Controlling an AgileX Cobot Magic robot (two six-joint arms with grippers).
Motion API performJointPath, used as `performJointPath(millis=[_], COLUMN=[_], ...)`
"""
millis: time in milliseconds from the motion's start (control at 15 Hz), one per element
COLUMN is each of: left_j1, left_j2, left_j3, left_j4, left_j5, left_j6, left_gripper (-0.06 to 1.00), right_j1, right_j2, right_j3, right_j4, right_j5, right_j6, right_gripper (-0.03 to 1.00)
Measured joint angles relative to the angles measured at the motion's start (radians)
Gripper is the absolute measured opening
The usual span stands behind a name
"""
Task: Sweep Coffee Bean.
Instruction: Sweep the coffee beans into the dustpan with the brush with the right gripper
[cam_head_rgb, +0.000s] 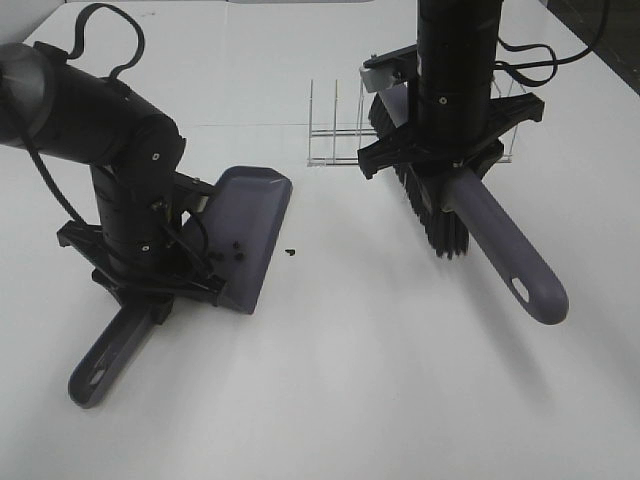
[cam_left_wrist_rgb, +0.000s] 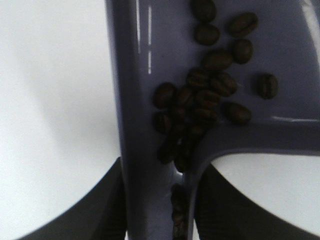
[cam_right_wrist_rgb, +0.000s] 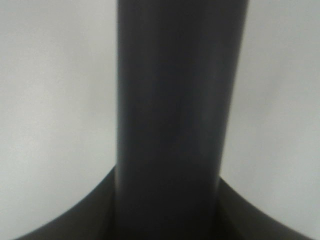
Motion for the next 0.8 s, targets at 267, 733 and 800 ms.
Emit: performJointPath(millis=[267,733,800], left_j1=[0.015,0.022,0.022], left_j2=[0.001,-0.003,-0.002], left_j3=[0.000,0.000,0.000], left_j4=[0.007,0.008,0.008], left_j5=[0.001,-0.009,-0.009], left_j6=[0.007,0.029,0.033], left_gripper=[0.31,0.31,0.31], right_j1=[0.000,0.000,0.000], right_j2=[0.035,0.044,0.046], right_j3=[-0.002,-0.029,-0.043], right_j4=[0.018,0.023,0.023], right_j5=[0.000,-0.004,-0.004], right_j6=[0.000,0.000,0.000], right_gripper=[0.26,0.26,0.26])
